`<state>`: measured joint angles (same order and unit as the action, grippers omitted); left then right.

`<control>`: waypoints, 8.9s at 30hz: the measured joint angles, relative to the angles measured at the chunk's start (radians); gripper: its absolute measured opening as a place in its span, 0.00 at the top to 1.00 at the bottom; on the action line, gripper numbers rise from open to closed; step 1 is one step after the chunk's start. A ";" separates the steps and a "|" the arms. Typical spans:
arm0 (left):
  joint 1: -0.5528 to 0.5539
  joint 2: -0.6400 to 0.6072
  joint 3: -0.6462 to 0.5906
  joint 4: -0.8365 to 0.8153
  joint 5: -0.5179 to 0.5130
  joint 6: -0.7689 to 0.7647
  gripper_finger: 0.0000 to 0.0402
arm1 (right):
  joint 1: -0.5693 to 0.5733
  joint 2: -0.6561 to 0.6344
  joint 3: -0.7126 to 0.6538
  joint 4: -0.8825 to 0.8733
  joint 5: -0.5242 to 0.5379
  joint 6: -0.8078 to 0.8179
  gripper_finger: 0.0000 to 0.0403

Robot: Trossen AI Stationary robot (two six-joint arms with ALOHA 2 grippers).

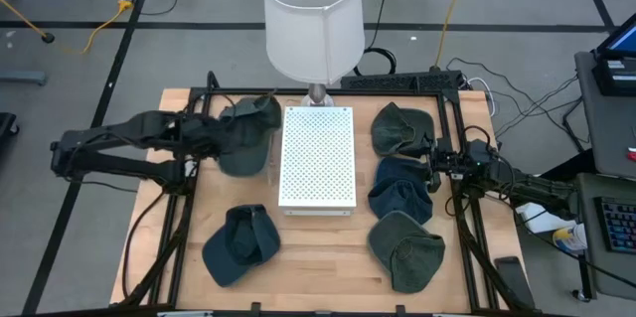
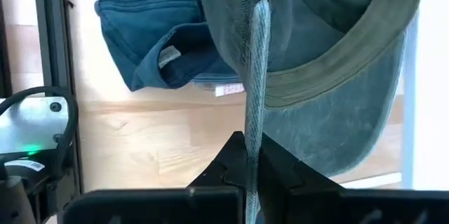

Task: Pick & Place hat
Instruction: Put the top left gray cap on the shelf

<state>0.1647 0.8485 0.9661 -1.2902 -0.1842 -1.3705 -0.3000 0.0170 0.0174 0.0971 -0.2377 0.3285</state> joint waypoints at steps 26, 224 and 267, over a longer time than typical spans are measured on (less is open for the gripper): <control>-0.296 0.017 0.097 0.008 -0.034 0.156 0.98 | 0.000 0.000 0.000 0.000 0.000 0.000 0.48; -0.903 0.955 0.961 1.414 -1.310 2.138 0.98 | 0.736 1.345 1.965 -0.566 0.411 0.010 0.44; -0.892 0.955 0.961 1.385 -1.336 2.169 0.98 | 0.883 1.435 1.992 -0.521 0.630 -0.030 0.87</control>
<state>-0.7277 1.8030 1.9270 0.0952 -1.5204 0.7982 0.5830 1.4517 2.0094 -0.4239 0.3927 0.2985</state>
